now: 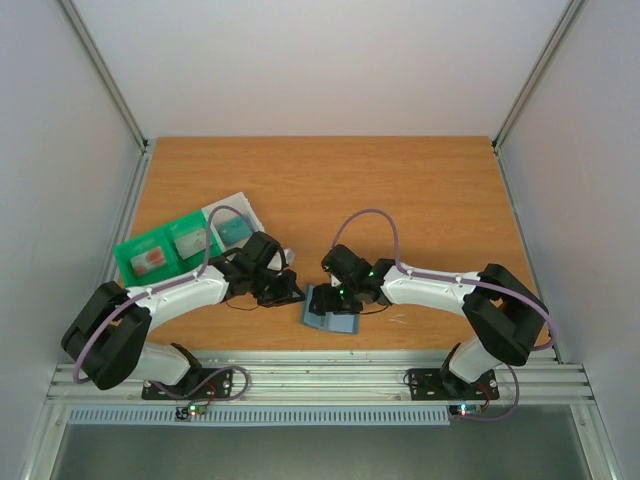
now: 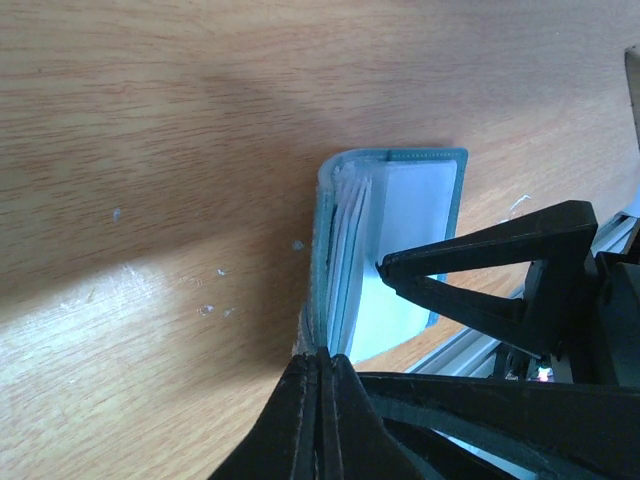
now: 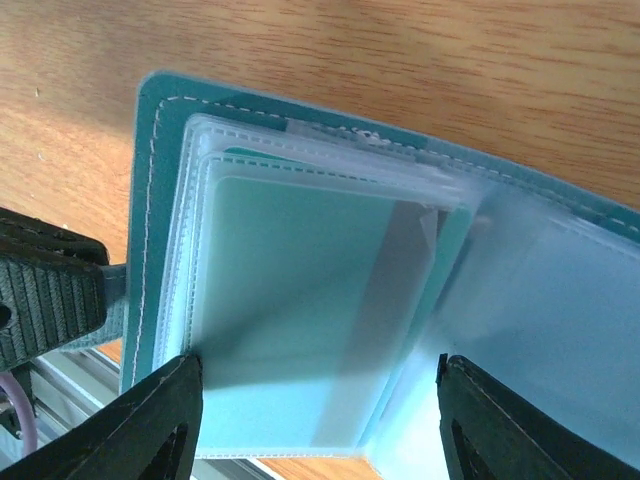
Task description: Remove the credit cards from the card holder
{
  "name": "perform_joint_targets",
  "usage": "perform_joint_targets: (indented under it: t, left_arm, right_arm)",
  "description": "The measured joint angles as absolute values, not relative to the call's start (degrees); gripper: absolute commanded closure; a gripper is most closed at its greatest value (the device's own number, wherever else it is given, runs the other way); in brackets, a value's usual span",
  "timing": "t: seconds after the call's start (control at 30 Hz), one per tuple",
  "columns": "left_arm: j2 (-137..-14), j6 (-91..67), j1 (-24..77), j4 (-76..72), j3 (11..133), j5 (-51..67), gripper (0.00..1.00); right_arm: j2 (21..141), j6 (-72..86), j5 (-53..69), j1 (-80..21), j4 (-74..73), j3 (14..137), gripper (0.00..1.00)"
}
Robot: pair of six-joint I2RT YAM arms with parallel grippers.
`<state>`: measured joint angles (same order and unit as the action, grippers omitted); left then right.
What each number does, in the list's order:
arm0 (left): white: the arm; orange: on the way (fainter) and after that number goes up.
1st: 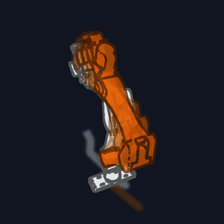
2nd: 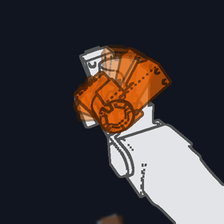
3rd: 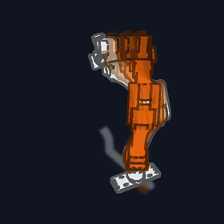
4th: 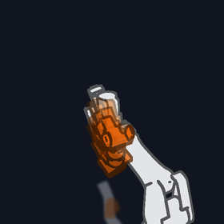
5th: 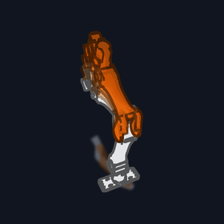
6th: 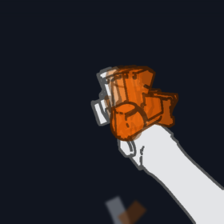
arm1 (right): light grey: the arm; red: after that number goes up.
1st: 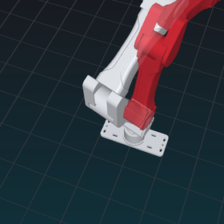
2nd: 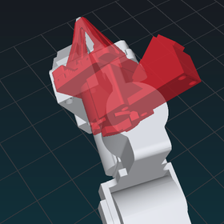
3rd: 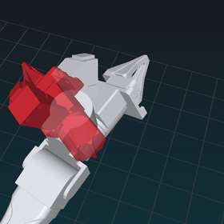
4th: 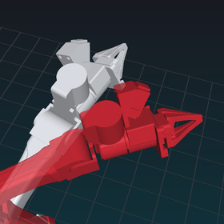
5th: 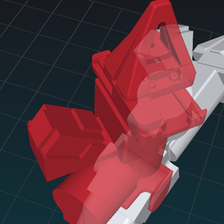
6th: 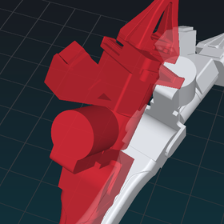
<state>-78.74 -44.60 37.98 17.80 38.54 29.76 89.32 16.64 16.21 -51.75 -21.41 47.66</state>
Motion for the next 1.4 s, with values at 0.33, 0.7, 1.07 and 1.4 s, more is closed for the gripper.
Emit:
perform_joint_targets:
  t: [0.33, 0.7, 1.07, 1.4]
  left_arm:
    - [-78.67, -45.43, 38.15, 17.89, 38.54, 28.40, 1.00]
    - [-72.73, -50.19, 38.35, 17.67, 35.11, 22.90, 1.00]
    - [-71.92, -53.67, 38.35, 16.25, 32.86, 20.56, 1.00]
    - [-71.42, -55.05, 38.35, 15.14, 31.90, 20.10, 0.99]
  right_arm:
    - [89.43, 18.50, 16.80, -51.77, -20.93, 47.44, 0.33]
    - [88.86, 20.64, 17.63, -51.77, -20.93, 47.48, 0.30]
    - [89.62, 21.02, 20.47, -51.77, -18.87, 47.51, 0.22]
    - [92.75, 21.19, 22.31, -51.77, -18.02, 48.64, 0.21]
